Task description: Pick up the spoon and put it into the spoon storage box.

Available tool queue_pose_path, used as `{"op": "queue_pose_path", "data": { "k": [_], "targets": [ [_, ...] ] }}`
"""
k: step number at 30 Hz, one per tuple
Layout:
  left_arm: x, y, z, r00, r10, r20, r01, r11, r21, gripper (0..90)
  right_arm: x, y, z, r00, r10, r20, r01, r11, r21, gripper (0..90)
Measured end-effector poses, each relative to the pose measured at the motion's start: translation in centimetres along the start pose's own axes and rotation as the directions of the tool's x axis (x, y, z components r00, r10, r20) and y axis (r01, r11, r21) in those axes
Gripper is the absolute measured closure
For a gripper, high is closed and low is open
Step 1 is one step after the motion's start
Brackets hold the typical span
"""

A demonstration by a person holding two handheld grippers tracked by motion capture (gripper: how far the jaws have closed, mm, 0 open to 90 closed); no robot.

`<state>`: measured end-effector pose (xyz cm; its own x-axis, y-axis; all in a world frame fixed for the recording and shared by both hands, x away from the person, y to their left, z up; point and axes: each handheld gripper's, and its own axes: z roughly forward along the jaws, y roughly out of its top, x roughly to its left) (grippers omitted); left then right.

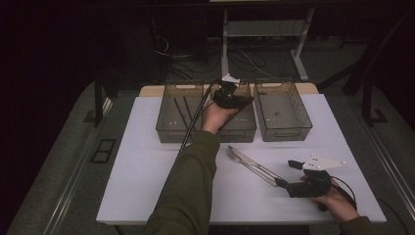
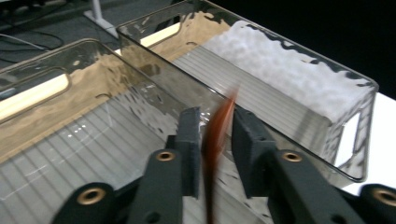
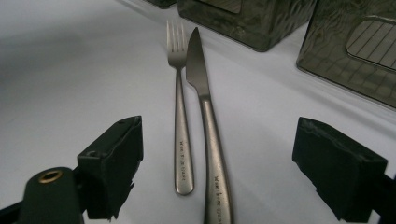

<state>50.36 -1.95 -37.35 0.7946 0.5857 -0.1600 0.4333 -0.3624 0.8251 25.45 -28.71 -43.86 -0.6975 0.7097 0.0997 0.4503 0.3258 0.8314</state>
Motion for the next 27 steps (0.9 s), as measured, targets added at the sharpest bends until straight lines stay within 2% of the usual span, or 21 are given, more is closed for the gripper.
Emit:
{"op": "queue_pose_path", "data": {
  "k": [5,8,12,21,27],
  "targets": [
    [-0.3,0.2,-0.3,0.9999,0.011,-0.009,-0.011,0.9999,-0.009,63.6,0.0,0.0,0.0,1.0000,-0.002,0.000,0.002,1.000,0.000,15.6],
    [-0.5,0.3,-0.8,0.9994,0.036,-0.003,-0.036,0.9993,-0.011,60.9,0.0,0.0,0.0,1.0000,-0.002,0.002,0.002,1.000,0.001,15.6],
    [-1.0,0.2,-1.5,0.9992,0.041,0.007,-0.040,0.9991,-0.011,57.4,-0.1,0.0,0.0,1.0000,-0.003,0.004,0.003,1.000,0.004,15.6],
    [-1.9,-0.8,-3.8,0.9966,0.077,0.031,-0.076,0.9971,-0.004,46.5,-0.2,0.1,0.1,1.0000,0.002,0.005,-0.002,1.000,0.003,15.6],
    [-2.5,-1.5,-5.8,0.9947,0.089,0.050,-0.088,0.9959,-0.019,43.9,-0.2,0.1,0.2,1.0000,-0.002,0.007,0.002,1.000,0.007,15.6]
  ]
}}
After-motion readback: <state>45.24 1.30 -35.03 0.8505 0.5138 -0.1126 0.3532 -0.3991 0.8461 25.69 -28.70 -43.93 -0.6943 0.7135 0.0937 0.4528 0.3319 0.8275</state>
